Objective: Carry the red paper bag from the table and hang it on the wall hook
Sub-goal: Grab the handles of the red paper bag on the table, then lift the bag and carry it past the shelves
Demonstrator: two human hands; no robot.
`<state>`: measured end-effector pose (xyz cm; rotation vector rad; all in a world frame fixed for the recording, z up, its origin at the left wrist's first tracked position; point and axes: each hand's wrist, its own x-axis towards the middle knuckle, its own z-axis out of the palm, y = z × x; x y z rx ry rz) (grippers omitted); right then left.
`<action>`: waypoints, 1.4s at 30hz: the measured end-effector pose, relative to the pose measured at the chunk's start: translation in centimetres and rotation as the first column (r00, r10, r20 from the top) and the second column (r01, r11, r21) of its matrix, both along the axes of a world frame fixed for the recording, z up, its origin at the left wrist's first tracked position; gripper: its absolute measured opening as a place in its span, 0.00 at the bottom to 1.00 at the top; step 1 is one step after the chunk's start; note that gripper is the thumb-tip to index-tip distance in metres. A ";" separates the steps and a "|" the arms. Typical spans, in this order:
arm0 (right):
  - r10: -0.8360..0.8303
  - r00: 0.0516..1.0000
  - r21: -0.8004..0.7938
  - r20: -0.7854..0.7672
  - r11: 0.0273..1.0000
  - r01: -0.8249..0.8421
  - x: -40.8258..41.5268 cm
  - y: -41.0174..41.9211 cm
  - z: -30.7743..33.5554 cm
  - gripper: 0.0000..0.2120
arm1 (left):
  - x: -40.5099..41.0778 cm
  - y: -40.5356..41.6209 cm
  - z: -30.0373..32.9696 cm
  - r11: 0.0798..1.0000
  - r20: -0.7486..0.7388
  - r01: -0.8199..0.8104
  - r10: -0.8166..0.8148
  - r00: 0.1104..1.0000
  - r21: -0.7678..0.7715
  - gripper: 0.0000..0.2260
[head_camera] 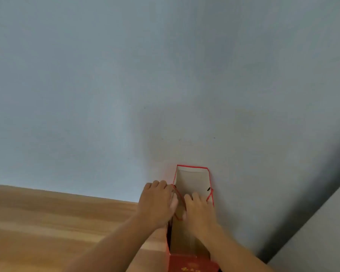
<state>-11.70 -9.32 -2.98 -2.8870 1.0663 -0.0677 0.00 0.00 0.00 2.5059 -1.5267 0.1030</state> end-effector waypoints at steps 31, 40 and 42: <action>0.011 0.996 0.089 -0.083 0.996 -0.003 4.0 -2.0 15.3 0.11 | 0.2 -0.5 1.7 0.994 -0.094 0.011 -0.022 0.995 -0.108 0.23; -0.004 0.998 0.064 0.064 0.998 0.000 4.2 0.9 18.2 0.14 | -3.8 -0.5 5.5 0.942 -0.239 -0.188 0.122 0.963 -0.278 0.34; 0.028 0.998 0.090 0.061 0.995 -0.034 4.2 1.7 19.0 0.15 | -4.2 -0.3 5.9 0.919 -0.233 -0.231 0.161 0.959 -0.319 0.22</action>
